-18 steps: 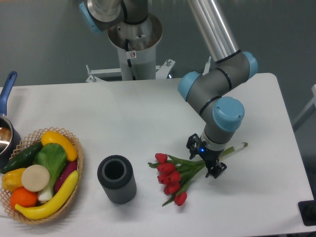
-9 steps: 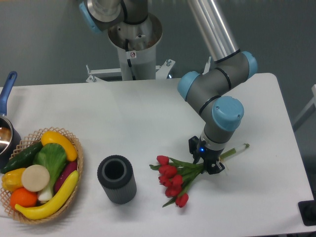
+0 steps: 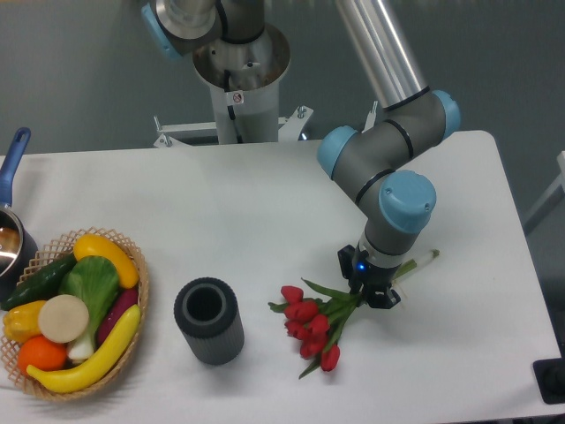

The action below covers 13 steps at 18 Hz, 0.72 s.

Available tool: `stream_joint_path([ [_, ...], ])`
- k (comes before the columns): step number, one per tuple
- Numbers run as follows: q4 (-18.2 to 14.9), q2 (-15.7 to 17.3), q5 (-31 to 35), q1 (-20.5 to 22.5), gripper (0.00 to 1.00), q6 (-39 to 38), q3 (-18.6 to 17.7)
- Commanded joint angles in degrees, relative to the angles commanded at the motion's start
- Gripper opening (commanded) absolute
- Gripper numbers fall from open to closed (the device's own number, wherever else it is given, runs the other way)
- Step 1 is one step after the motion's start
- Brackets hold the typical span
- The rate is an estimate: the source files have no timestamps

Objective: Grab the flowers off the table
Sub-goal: 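Lift the gripped tulip bunch up off the table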

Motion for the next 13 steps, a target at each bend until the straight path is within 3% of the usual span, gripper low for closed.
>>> stream_joint_path([
  [7, -0.1, 3.3, -2.7, 0.6, 0.23, -0.2, 1.0],
  [13, -0.1, 8.0, -18.3, 2.5, 0.23, -7.4, 2.4],
])
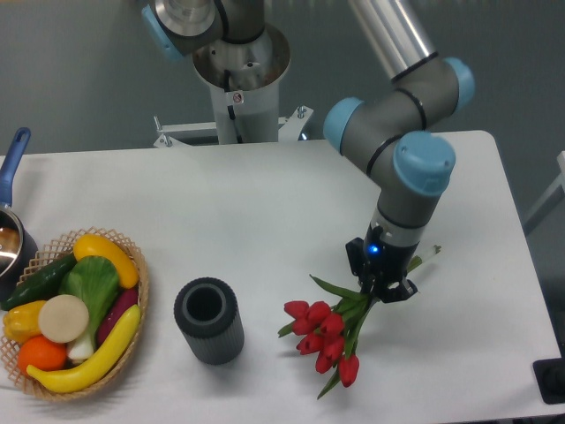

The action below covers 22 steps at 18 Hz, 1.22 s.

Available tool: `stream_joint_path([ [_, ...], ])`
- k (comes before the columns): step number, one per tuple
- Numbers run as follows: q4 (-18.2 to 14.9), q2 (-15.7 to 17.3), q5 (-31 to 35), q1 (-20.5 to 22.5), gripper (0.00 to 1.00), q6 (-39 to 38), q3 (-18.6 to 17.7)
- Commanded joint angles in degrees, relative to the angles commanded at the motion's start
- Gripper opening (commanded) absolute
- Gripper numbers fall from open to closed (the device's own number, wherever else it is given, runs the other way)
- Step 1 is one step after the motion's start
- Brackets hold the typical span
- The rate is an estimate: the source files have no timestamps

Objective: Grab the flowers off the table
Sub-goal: 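Lift the gripped tulip bunch up off the table, then raise the tulips higher and hold them above the table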

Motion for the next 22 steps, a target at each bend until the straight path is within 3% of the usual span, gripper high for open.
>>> stream_joint_path([
  [9, 0.1, 3.6, -30.7, 2.4, 0.22, -10.0, 2.1],
  [15, 0.2, 4.7, -42.4, 2.9, 0.22, -11.1, 0.0],
  [18, 0.4, 5.6, -45.7, 4.8, 0.22, -11.0, -2.6],
  [22, 0.6, 5.6, -49.5, 5.3, 0.22, -11.1, -2.7],
])
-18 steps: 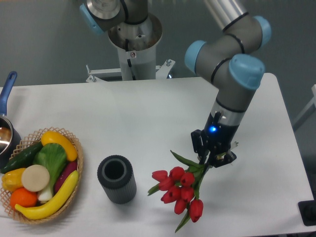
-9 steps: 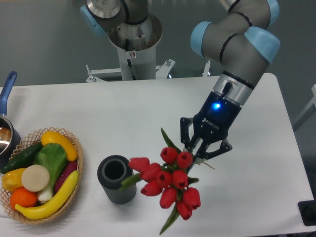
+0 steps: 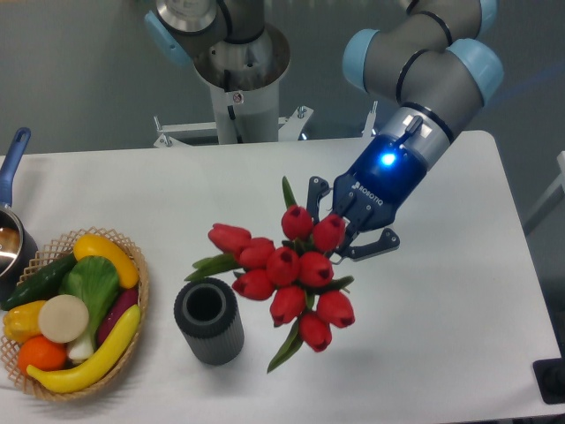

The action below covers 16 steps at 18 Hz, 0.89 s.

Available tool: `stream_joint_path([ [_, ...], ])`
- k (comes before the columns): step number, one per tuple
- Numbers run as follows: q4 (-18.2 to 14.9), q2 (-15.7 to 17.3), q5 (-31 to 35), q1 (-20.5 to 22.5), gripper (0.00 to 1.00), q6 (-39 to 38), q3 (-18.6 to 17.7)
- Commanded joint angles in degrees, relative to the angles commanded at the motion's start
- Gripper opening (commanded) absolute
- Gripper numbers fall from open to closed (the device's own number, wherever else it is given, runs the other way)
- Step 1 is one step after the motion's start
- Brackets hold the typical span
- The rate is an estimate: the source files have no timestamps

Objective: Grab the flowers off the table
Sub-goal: 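Raise the tulips higher and hold them above the table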

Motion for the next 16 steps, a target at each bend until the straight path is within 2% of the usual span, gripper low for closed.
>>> stream_joint_path([
  [16, 0.0, 0.0, -0.1, -0.2, 0.22, -0.1, 1.1],
])
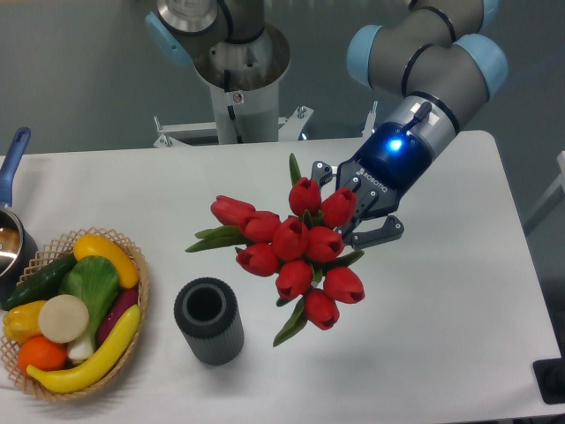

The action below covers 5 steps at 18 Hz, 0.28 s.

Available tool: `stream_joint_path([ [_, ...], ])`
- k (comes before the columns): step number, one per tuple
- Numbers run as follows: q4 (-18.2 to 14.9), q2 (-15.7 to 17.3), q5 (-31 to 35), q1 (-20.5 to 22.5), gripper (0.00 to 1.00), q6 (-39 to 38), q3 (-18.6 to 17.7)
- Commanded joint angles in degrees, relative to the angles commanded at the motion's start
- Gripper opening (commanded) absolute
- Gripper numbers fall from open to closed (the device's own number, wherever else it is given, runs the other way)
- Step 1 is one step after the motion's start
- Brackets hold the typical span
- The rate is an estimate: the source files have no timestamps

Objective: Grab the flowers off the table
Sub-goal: 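Raise the tulips higher and hold them above the table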

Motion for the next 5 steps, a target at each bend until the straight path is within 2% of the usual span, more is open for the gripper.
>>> stream_joint_path([
  [5, 0.0, 0.0, 0.0, 0.3, 0.22, 0.0, -0.1],
])
